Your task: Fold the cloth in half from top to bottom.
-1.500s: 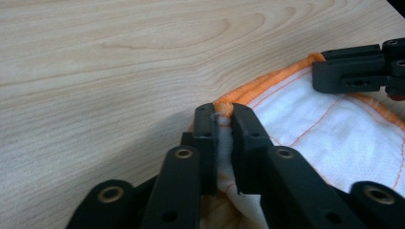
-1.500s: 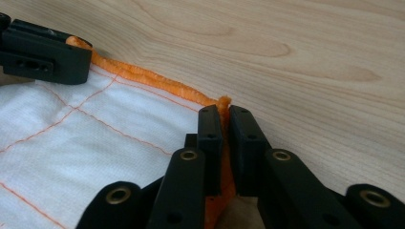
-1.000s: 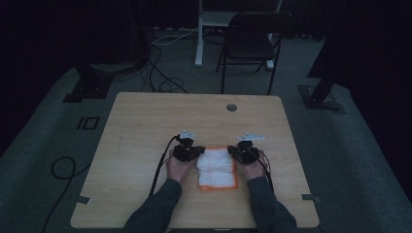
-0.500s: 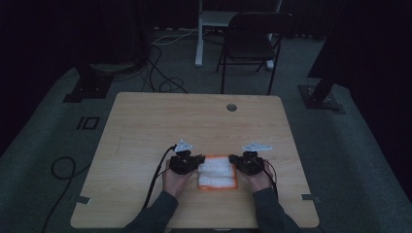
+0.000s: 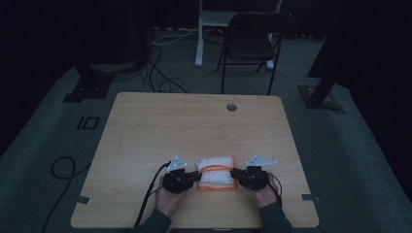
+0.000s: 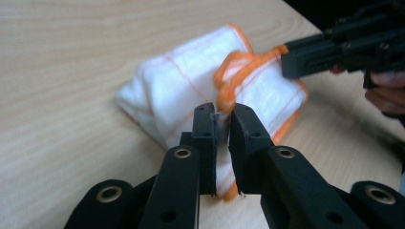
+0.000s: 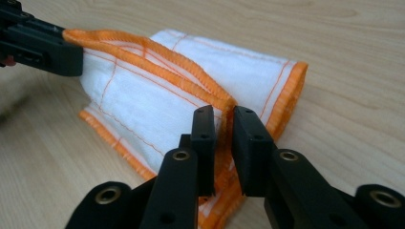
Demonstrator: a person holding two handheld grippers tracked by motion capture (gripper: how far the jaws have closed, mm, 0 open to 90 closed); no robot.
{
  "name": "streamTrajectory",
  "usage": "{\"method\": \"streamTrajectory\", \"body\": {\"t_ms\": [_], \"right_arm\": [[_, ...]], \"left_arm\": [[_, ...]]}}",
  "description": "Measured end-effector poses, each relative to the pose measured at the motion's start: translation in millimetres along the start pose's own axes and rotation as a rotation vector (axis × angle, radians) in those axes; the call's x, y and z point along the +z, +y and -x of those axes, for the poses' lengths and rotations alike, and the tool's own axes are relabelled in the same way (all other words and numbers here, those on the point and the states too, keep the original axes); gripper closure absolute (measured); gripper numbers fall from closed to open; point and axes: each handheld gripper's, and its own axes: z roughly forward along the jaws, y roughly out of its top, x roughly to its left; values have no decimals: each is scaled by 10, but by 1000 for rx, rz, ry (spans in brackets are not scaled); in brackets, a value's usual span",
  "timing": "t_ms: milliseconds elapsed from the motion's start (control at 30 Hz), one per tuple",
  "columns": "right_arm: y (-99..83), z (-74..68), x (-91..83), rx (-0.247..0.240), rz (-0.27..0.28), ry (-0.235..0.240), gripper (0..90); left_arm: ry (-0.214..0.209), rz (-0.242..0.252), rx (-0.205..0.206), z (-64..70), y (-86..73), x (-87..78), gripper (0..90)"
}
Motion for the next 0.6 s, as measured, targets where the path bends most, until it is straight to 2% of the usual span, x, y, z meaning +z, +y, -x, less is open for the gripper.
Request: {"method": "streamTrajectory", "body": {"t_ms": [100, 233, 267, 300, 333, 367, 500, 533, 600], "right_arm": [[-17, 1, -10, 0, -3, 1, 793], [-66, -13, -28, -6, -9, 6, 826], [-69, -17, -33, -7, -8, 9, 830], [-69, -17, -33, -7, -8, 9, 830], [-73, -32, -41, -12, -10, 11, 833], [-74, -38, -46, -13, -11, 14, 834], [-80, -50, -55, -21, -9, 19, 835], [-84, -54, -67, -23, -7, 21, 835], [-84, -49, -84, -25, 2, 24, 824]], "left_arm": [[1, -23, 5, -7, -49, 1, 804], [33, -28, -10, -91, -98, -20, 777], [58, -14, -31, -158, -68, -30, 774], [58, -14, -31, -158, -68, -30, 769], [75, -6, -43, -210, -6, -14, 759], [76, -6, -47, -228, 31, 4, 750], [70, -8, -35, -219, 122, 85, 694], [58, -16, -18, -169, 161, 158, 677], [53, -30, -7, -125, 156, 205, 667]]}}
